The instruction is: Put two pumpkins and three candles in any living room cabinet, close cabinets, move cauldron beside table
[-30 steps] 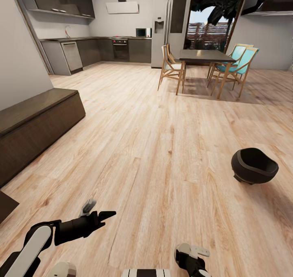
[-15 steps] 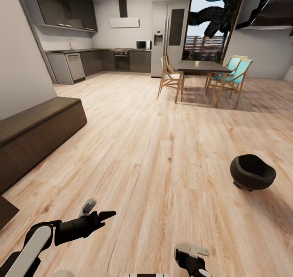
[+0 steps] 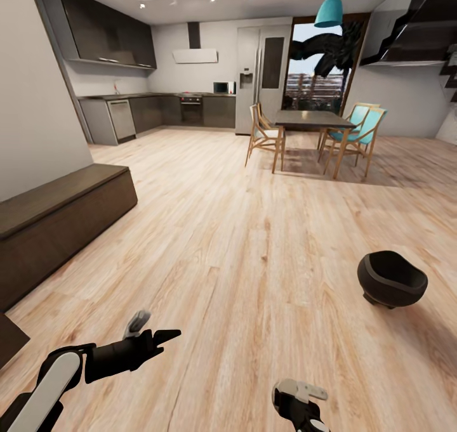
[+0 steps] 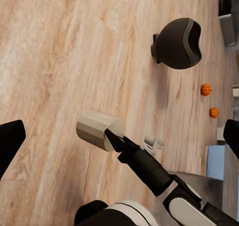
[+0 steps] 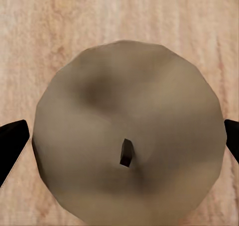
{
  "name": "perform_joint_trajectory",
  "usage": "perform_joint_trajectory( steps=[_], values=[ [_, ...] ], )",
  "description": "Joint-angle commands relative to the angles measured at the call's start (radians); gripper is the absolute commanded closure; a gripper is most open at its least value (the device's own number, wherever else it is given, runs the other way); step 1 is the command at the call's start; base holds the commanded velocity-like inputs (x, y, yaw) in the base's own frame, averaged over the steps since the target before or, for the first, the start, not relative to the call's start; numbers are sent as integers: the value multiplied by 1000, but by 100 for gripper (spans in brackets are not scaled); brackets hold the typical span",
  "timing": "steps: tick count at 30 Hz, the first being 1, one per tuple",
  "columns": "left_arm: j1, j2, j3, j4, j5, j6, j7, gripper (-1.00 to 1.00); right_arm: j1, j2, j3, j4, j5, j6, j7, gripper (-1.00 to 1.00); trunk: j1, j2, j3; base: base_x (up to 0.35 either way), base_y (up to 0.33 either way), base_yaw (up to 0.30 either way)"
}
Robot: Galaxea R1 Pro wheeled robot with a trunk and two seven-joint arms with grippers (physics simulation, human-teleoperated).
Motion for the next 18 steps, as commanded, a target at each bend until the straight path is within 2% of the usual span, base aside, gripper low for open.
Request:
perform_joint_trajectory(
  steps=[1, 8, 12, 14, 18],
  values=[
    [-1, 1, 0, 0, -3, 2, -3, -100, 0, 0, 8, 0, -10, -5, -6, 100, -1, 0, 3, 0, 0, 0],
    [-1, 0, -2, 1, -5, 0, 2, -100, 0, -4, 9, -3, -7, 1, -16, 100, -7, 8, 29, 0, 0, 0],
    [-1, 2, 4, 1, -10, -2, 7, -100, -4, -2, 8, -23, -6, 27, -71, 100, -22, 36, 42, 0, 0, 0],
    [-1, 2, 6, 2, -12, -3, 10, -100, -8, -1, 8, -97, -4, 97, -127, 100, -30, 50, 48, 0, 0, 0],
    [-1, 3, 10, 3, -15, -5, 12, -100, -11, -2, 7, -306, -2, 285, -248, 100, -45, 78, 61, 0, 0, 0]
  ],
)
